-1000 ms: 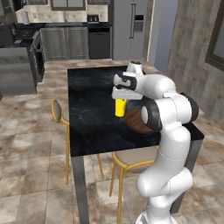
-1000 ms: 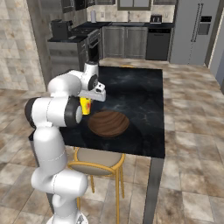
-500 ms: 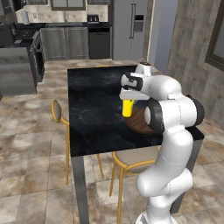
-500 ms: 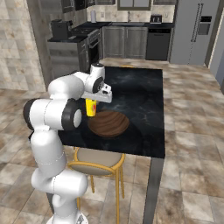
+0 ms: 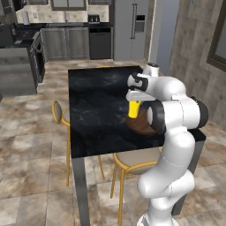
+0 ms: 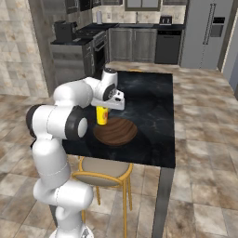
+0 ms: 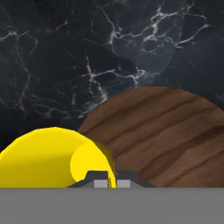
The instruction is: Place the cup inside the bowl on the dining table and move the bowl to any counter.
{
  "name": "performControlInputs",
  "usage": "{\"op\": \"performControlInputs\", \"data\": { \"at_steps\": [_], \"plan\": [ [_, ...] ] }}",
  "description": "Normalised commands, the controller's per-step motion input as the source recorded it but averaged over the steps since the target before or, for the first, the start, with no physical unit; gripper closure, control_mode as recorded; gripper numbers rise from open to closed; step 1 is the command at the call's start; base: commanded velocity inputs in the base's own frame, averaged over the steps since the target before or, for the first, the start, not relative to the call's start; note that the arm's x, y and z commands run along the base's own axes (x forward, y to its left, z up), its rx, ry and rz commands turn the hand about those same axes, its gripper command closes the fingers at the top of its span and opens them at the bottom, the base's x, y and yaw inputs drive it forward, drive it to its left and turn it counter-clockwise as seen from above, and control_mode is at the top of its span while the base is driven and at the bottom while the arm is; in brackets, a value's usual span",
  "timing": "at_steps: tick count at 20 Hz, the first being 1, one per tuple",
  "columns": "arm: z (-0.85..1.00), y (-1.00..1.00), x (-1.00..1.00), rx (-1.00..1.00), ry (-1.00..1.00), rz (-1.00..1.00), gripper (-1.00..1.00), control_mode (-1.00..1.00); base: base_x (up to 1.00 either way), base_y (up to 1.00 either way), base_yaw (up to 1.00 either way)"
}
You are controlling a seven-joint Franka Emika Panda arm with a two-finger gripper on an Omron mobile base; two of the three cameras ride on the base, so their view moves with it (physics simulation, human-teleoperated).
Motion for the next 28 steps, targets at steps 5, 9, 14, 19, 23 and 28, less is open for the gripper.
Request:
{"op": "performControlInputs", "data": {
  "at_steps": [5, 9, 14, 19, 23, 28],
  "plan": [
    [0.0, -0.22, 0.0, 0.0, 0.0, 0.04, 1.0, -1.0, 0.0, 0.0, 0.0],
    [0.0, -0.24, 0.0, 0.0, 0.0, 0.03, 1.0, -1.0, 0.0, 0.0, 0.0],
    [0.0, -0.26, 0.0, 0.0, 0.0, 0.03, 1.0, -1.0, 0.0, 0.0, 0.0],
    [-0.04, -0.16, 0.0, 0.0, 0.0, 0.03, 1.0, -1.0, 0.0, 0.0, 0.0],
    [-0.14, -0.01, 0.0, 0.0, 0.0, 0.02, 1.0, -1.0, 0.0, 0.0, 0.0],
    [-0.18, 0.0, 0.0, 0.0, 0.0, 0.03, 1.0, -1.0, 0.0, 0.0, 0.0]
  ]
}}
